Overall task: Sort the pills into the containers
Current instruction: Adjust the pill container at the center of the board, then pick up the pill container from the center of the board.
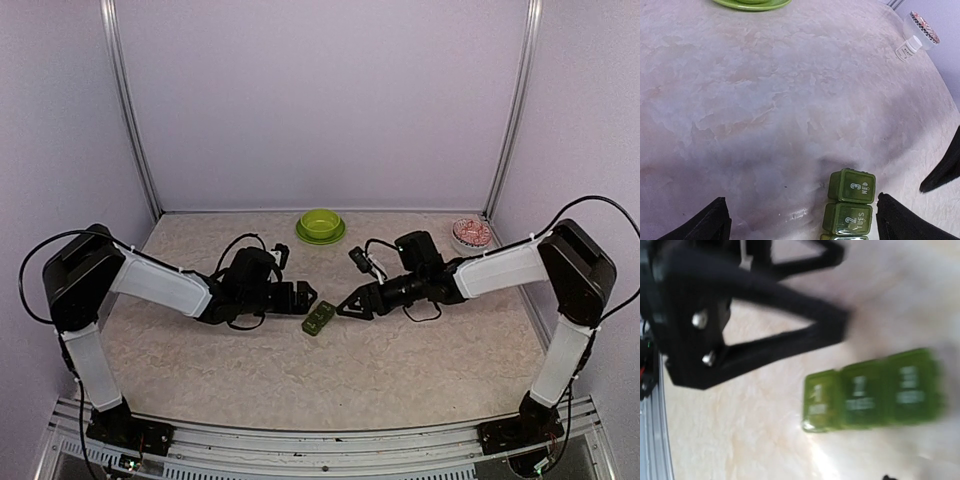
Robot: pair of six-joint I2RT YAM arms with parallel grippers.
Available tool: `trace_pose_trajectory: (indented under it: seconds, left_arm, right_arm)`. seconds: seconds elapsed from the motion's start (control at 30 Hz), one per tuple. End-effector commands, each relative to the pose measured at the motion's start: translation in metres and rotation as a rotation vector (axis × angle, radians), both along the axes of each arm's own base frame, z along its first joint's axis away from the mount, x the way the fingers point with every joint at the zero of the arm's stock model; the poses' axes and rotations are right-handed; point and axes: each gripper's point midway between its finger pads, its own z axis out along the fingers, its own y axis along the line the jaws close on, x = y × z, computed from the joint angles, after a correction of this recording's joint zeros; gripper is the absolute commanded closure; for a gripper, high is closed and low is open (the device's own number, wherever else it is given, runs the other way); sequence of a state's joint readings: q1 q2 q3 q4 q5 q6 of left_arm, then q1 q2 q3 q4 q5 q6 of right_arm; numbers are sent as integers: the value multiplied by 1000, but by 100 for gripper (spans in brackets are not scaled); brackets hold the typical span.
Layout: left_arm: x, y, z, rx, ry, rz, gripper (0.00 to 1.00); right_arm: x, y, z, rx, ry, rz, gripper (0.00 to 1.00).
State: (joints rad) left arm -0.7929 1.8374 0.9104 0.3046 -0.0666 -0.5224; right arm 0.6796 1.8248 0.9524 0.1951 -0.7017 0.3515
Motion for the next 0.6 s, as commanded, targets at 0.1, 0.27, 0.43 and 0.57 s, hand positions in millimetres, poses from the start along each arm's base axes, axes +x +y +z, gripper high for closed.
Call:
trace_pose_trajectory:
  seconds: [0.1, 0.27, 0.43, 0.57]
  left_arm:
    - [-6, -20, 35, -36, -136, -140, 1]
    - [-11, -32, 21, 38, -93, -233, 1]
    - [-36, -42, 3, 88, -30, -326, 1]
    - [-51, -50, -15, 60, 44, -395, 1]
  right_arm:
    - [14, -45, 14, -51, -67, -94, 29]
    - [13, -60, 17, -63, -90, -113, 28]
    - [13, -70, 15, -68, -112, -126, 27]
    - [12, -73, 13, -51, -114, -123, 27]
